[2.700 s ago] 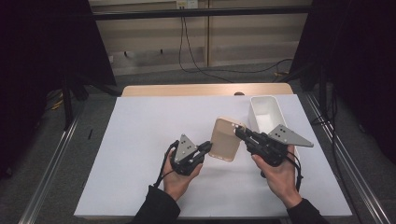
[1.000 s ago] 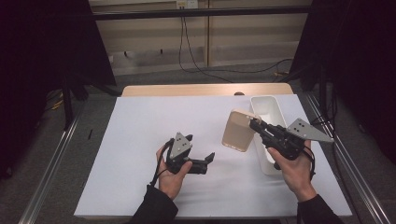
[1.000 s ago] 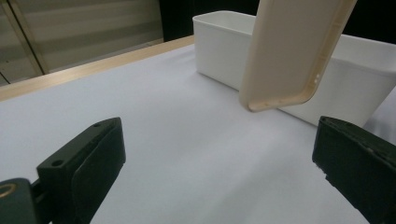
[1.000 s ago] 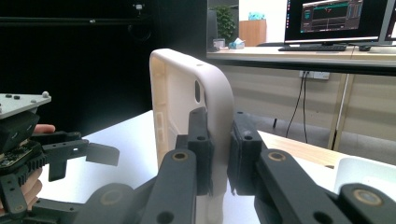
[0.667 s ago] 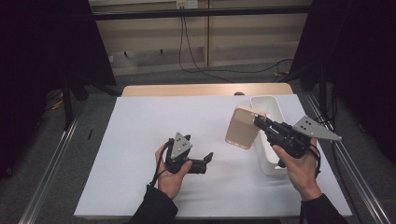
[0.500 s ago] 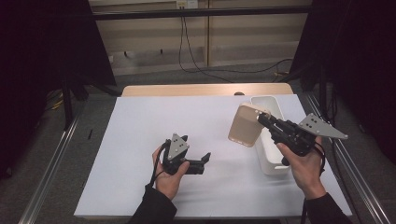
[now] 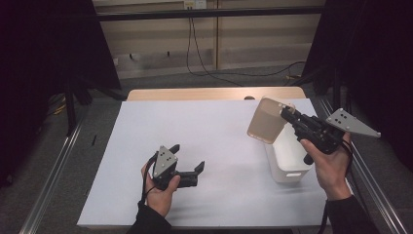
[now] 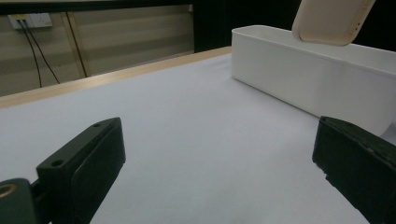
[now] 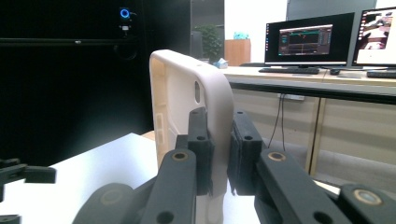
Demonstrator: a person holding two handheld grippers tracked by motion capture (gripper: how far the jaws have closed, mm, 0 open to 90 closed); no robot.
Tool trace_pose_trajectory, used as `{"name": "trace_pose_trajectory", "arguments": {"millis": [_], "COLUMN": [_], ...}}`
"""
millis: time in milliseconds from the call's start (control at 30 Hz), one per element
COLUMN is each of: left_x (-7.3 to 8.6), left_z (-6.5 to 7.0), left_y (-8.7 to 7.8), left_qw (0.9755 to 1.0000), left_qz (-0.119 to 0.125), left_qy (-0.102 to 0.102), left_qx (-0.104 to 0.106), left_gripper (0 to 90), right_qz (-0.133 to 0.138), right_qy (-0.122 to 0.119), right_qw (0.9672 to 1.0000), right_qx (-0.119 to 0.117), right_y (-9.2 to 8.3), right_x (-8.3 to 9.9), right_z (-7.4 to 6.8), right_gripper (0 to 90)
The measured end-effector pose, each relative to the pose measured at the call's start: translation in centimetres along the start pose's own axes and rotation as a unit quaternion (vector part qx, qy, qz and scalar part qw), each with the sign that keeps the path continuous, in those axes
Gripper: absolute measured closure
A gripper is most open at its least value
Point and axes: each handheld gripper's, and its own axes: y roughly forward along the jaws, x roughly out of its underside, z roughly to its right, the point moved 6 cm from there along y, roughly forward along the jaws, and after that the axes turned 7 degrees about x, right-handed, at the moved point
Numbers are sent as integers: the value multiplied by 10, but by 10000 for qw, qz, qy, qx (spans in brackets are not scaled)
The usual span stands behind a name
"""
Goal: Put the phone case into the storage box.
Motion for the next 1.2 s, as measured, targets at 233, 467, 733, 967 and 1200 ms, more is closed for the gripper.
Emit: {"name": "trace_pose_trajectory", "arguments": {"millis": [233, 467, 733, 967, 1200], "left_x": [6, 12, 14, 18, 27], "left_z": [-8, -17, -28, -35, -52], "left_y": [-13, -22, -38, -50, -58], "left_qw": [10000, 9999, 9993, 9991, 9981], "left_qz": [-5, 13, 132, 146, 181], "left_qy": [-57, -84, -148, -151, -417], "left_qx": [-68, -116, -320, -366, -420], "left_gripper": [23, 22, 22, 20, 21], "right_qz": [17, 28, 28, -17, -82], "right_qy": [-63, -117, -143, -256, -275], "right_qw": [10000, 9998, 9994, 9989, 9983], "right_qx": [54, 130, 307, 388, 503], "right_y": [3, 5, 7, 9, 15], "right_x": [-5, -10, -11, -11, -6], "right_z": [11, 20, 32, 42, 56], "right_gripper": [817, 817, 817, 817, 817]}}
